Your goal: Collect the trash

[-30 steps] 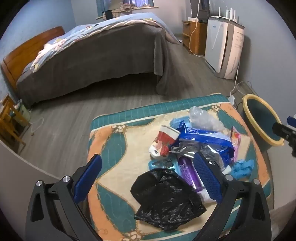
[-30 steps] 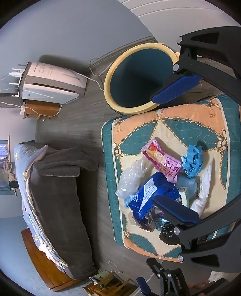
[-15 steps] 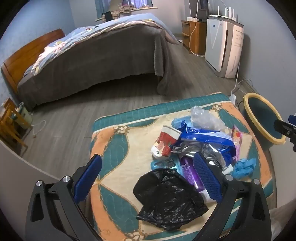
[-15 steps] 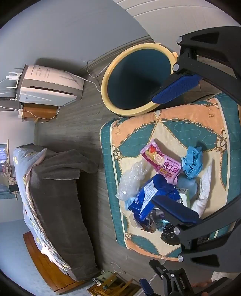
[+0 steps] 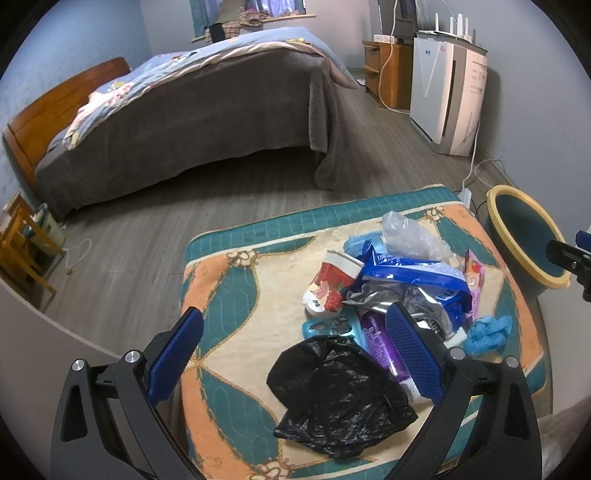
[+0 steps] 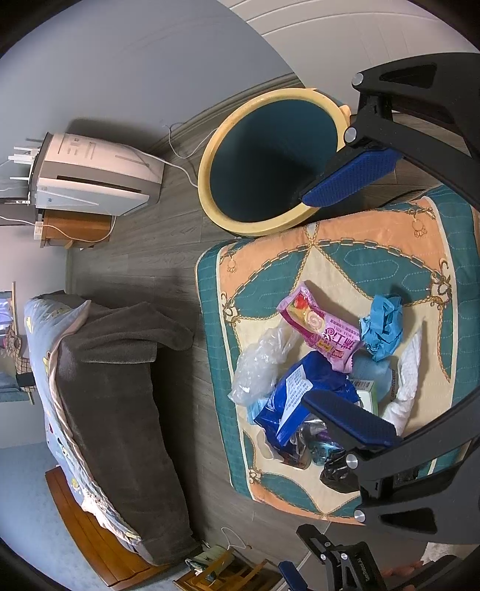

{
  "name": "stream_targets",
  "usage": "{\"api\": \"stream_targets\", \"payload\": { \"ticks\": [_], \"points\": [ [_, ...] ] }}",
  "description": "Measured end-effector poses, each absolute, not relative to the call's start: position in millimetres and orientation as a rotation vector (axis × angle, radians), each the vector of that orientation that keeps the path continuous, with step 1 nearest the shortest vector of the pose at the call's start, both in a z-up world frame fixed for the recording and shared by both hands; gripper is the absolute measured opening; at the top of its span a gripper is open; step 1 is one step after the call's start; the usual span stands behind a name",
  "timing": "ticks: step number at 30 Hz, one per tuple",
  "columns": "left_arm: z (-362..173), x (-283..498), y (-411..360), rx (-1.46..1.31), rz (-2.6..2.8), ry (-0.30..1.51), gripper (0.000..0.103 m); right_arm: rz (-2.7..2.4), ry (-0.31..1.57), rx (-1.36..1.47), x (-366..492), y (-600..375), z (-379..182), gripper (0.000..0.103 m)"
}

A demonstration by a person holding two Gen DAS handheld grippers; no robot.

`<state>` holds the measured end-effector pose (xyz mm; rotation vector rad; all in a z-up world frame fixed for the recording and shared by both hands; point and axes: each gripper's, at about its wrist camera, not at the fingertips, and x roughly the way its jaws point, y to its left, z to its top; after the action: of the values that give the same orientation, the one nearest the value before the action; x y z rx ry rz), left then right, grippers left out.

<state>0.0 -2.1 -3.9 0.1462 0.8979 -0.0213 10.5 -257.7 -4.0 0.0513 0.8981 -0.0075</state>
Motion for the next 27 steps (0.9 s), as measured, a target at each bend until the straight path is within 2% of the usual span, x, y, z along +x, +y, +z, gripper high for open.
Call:
{"api": "stream_targets", "payload": {
  "ticks": [27],
  "points": [
    [-5.3, -0.3, 0.5, 0.159, -0.017, 0.896, 0.098, -0.017, 0.904, 0.049, 11.1, -260.7, -5.3, 0.097]
  ]
}}
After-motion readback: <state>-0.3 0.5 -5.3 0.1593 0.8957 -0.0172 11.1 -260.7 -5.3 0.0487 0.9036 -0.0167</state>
